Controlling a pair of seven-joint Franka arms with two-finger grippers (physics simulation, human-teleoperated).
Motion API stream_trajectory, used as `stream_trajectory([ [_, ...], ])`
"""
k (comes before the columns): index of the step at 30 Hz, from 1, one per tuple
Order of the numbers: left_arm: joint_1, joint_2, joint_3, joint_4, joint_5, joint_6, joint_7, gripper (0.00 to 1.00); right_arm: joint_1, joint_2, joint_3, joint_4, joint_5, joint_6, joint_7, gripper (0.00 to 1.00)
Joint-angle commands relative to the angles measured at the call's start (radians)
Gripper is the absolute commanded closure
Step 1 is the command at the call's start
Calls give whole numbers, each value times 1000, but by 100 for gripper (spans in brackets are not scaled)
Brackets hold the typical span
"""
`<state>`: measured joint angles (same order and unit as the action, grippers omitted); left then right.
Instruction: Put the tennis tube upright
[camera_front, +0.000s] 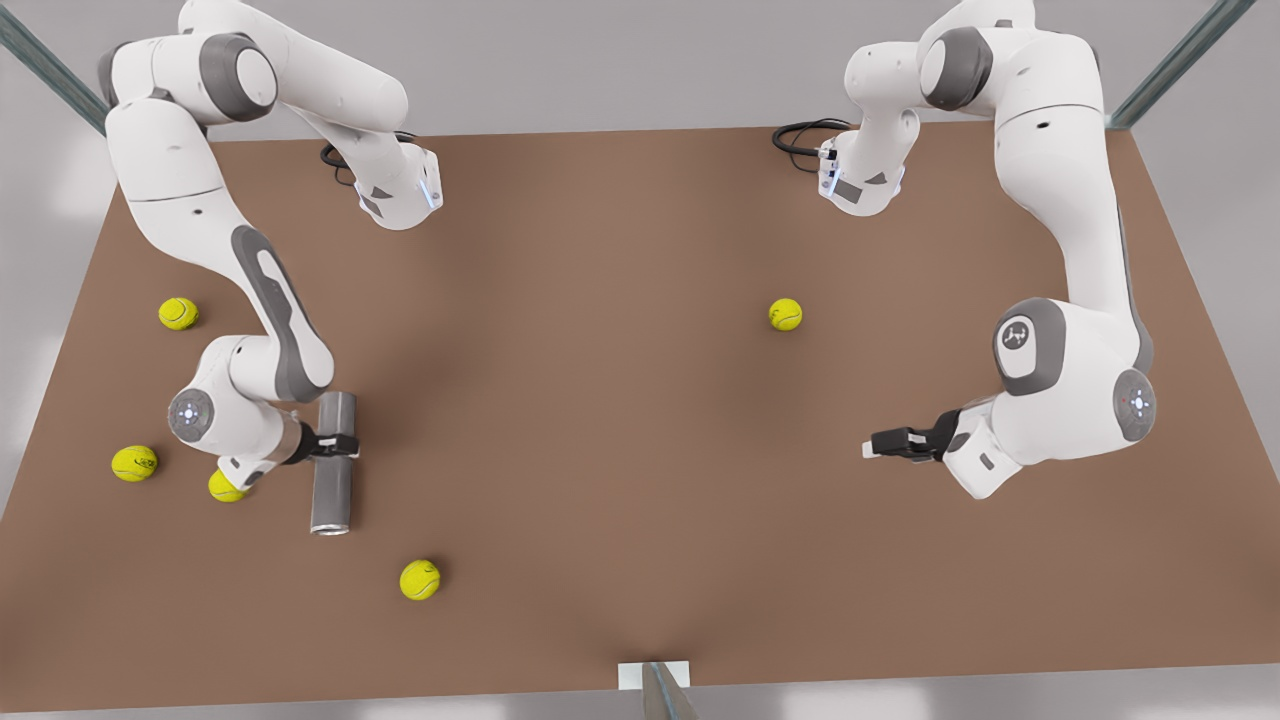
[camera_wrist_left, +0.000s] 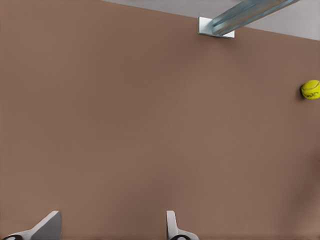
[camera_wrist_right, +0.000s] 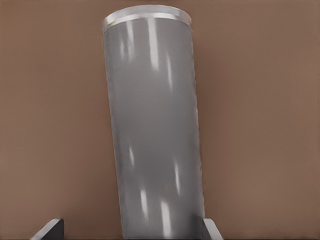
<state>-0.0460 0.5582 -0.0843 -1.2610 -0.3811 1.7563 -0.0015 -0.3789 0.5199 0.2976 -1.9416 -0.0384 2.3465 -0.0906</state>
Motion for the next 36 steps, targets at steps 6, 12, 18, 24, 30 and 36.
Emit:
stream_trajectory([
  [6,-2,8,0,0,-9,0,0,1,-12,0,-3,-28,-12,48,28,0],
  [12,0,6,0,0,-9,0,0,1,-12,9,-5,-45,-17,83,28,0],
  [18,0,11,0,-2,-9,2,3,1,-26,25,-5,-66,-28,137,18,0],
  [24,2,8,0,-2,-9,0,3,1,-15,32,-6,-79,-28,171,25,0],
  [30,0,11,0,-2,-10,0,3,1,-12,31,-8,-80,-29,172,20,16],
  [36,0,9,0,0,-10,0,0,1,-11,26,-9,-92,-43,200,17,17],
])
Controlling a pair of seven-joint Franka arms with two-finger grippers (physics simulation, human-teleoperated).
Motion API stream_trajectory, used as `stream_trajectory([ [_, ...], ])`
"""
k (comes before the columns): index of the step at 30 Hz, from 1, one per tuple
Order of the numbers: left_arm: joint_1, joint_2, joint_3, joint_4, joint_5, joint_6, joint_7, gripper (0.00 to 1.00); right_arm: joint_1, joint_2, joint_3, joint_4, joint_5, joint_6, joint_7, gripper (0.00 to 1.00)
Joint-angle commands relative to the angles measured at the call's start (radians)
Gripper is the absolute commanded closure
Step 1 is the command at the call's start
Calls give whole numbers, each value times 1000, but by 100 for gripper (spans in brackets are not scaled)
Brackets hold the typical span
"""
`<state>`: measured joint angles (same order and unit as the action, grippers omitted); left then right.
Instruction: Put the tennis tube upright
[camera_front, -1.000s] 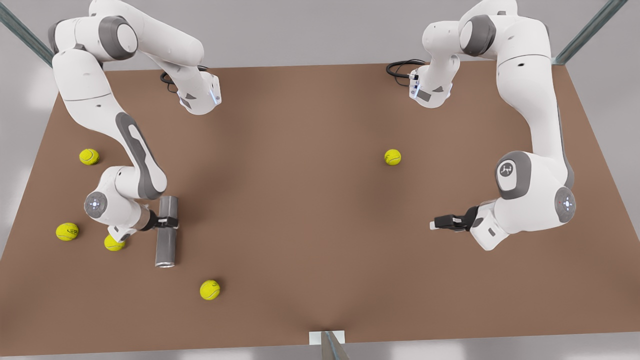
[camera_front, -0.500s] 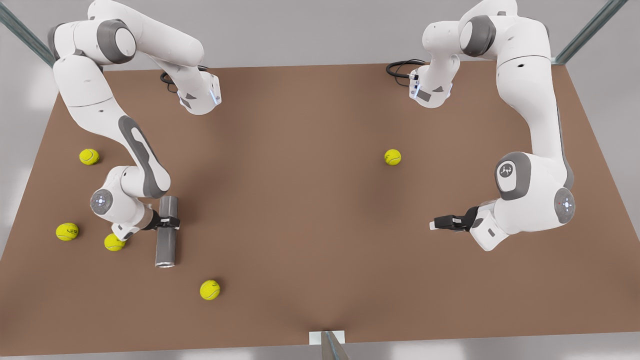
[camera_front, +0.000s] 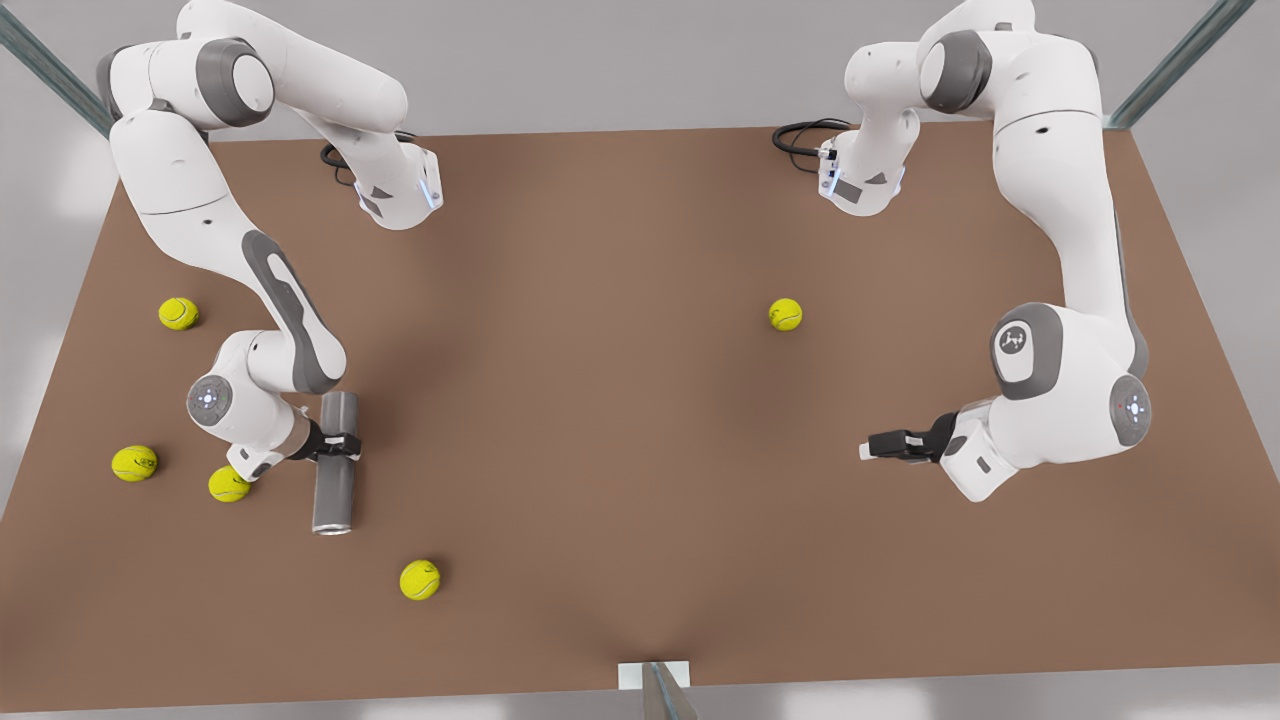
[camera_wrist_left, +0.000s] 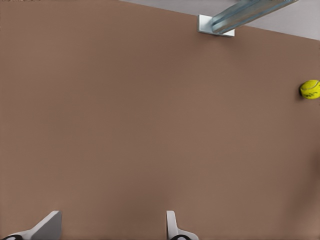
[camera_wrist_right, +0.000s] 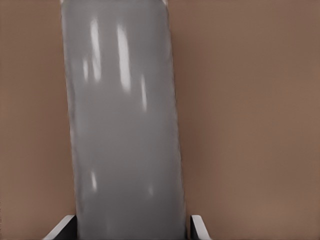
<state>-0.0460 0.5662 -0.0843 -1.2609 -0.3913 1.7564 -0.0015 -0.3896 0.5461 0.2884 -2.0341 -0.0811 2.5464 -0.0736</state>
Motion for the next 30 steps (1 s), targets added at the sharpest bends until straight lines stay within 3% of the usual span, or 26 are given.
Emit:
stream_trajectory([
  [1,0,0,0,0,0,0,0,1,0,0,0,0,0,0,0,17],
  [30,6,4,0,2,0,0,-3,1,9,-18,-3,-3,-3,-5,8,22],
])
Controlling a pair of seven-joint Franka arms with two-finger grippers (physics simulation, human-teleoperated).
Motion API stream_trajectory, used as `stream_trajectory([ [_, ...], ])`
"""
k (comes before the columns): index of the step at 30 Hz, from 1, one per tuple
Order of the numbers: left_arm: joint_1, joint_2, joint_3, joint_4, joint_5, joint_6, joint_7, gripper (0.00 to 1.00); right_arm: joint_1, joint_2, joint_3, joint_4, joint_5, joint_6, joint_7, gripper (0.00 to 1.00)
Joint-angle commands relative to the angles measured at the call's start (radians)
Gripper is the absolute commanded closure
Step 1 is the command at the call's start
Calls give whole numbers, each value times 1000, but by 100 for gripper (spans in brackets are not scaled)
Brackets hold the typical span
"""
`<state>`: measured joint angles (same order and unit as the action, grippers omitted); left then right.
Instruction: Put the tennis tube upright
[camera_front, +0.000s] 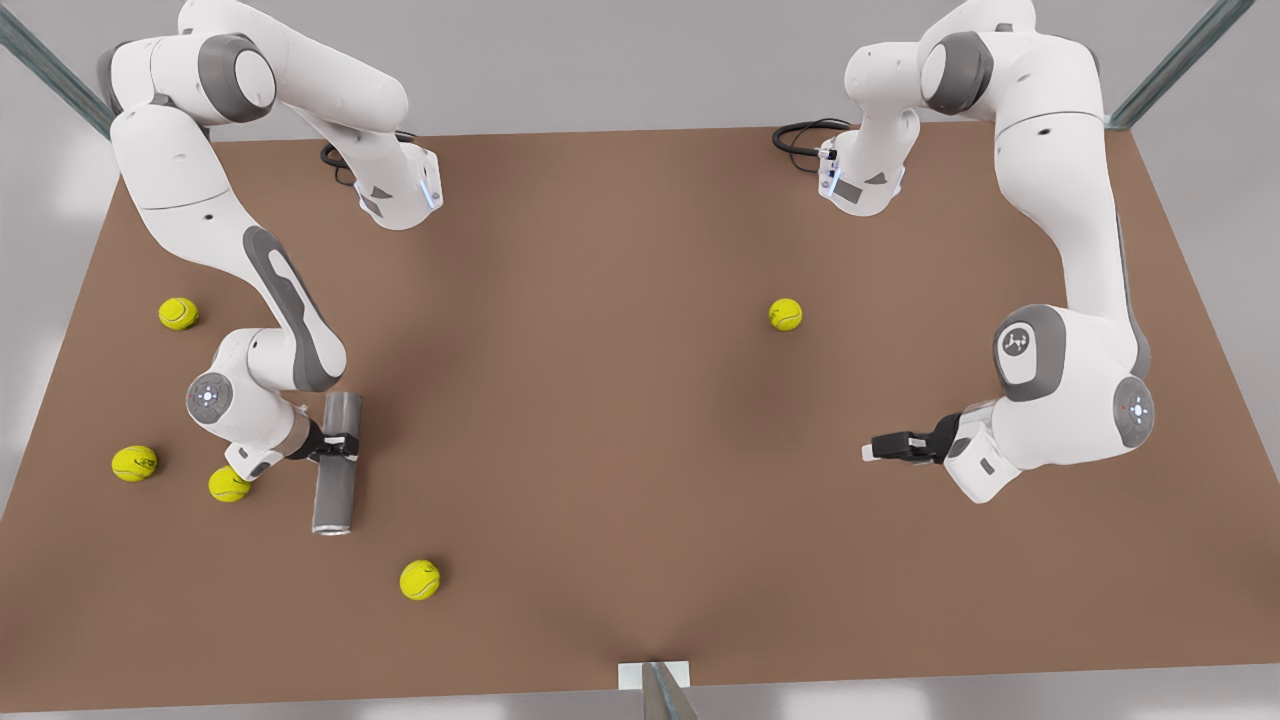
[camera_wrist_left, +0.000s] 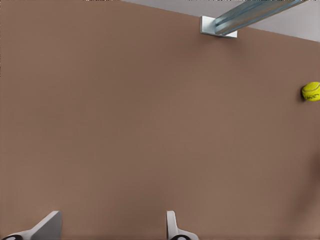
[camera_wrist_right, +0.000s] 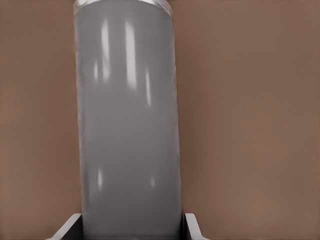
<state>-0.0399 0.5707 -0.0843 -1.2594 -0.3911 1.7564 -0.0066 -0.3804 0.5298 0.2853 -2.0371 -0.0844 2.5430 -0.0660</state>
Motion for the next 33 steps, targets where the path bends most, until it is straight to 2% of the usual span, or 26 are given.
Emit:
stream_trajectory([
  [1,0,-2,0,0,0,0,-1,1,0,2,0,0,0,2,0,22],
  [20,-3,0,0,0,0,0,-6,1,9,12,-2,-3,-11,10,0,25],
  [31,-5,1,0,2,0,2,-6,1,8,-42,0,-21,-18,-17,-3,24],
  [32,-3,0,0,2,0,2,-6,1,8,-40,0,-20,-18,-14,-3,18],
  [33,-3,0,0,2,0,0,-6,1,8,-37,0,-20,-18,-12,-2,0],
])
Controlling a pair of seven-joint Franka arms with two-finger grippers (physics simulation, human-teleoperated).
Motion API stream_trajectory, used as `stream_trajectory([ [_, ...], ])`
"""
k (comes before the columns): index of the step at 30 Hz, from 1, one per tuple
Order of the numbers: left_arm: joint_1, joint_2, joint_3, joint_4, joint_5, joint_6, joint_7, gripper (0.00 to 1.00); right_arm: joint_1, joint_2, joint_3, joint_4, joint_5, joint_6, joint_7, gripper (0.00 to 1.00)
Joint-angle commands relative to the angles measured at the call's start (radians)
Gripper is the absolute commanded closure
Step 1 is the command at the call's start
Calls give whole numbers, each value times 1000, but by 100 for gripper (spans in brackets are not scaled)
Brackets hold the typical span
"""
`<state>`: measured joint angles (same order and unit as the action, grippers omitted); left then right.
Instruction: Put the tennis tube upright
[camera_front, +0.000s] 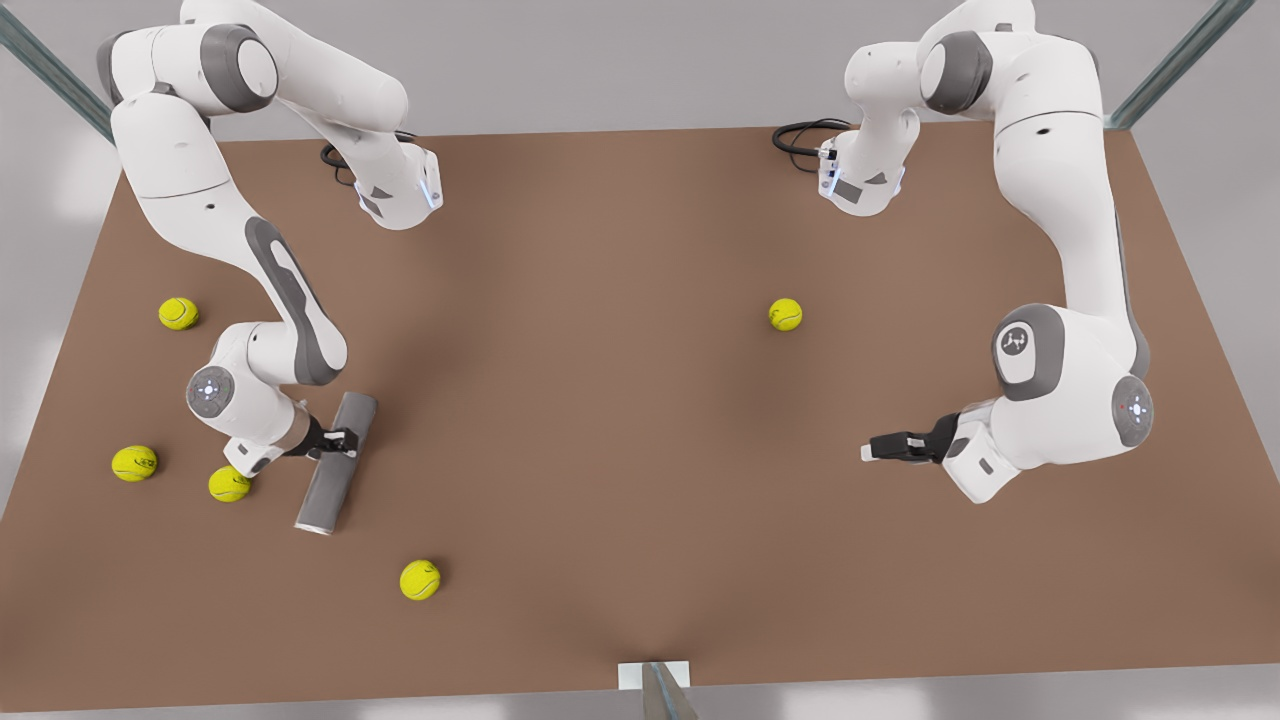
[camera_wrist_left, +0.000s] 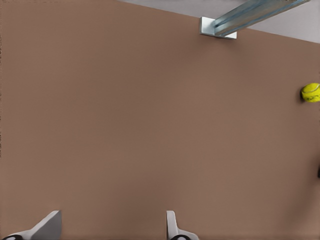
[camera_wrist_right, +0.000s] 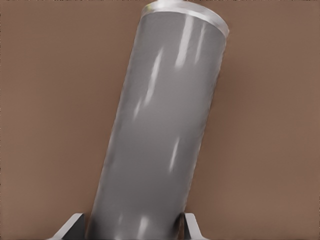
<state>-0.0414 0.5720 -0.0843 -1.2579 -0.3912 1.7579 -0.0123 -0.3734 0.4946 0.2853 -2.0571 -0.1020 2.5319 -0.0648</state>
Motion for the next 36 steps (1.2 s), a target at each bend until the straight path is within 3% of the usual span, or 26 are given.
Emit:
stream_trajectory([
  [1,0,0,0,0,0,0,0,1,-2,1,0,0,1,1,0,0],
  [8,0,3,0,-2,0,0,0,1,-2,-97,12,-14,151,-62,79,0],
  [11,0,2,0,-3,2,12,0,1,28,-116,5,-9,166,-196,112,0],
  [17,2,0,0,0,3,12,14,1,-38,-71,-54,137,142,-314,83,0],
  [26,3,2,0,-5,3,12,14,1,48,-16,-55,92,143,-91,278,0],
  [36,3,8,0,-3,2,14,14,1,47,33,-67,64,140,-53,260,0],
])
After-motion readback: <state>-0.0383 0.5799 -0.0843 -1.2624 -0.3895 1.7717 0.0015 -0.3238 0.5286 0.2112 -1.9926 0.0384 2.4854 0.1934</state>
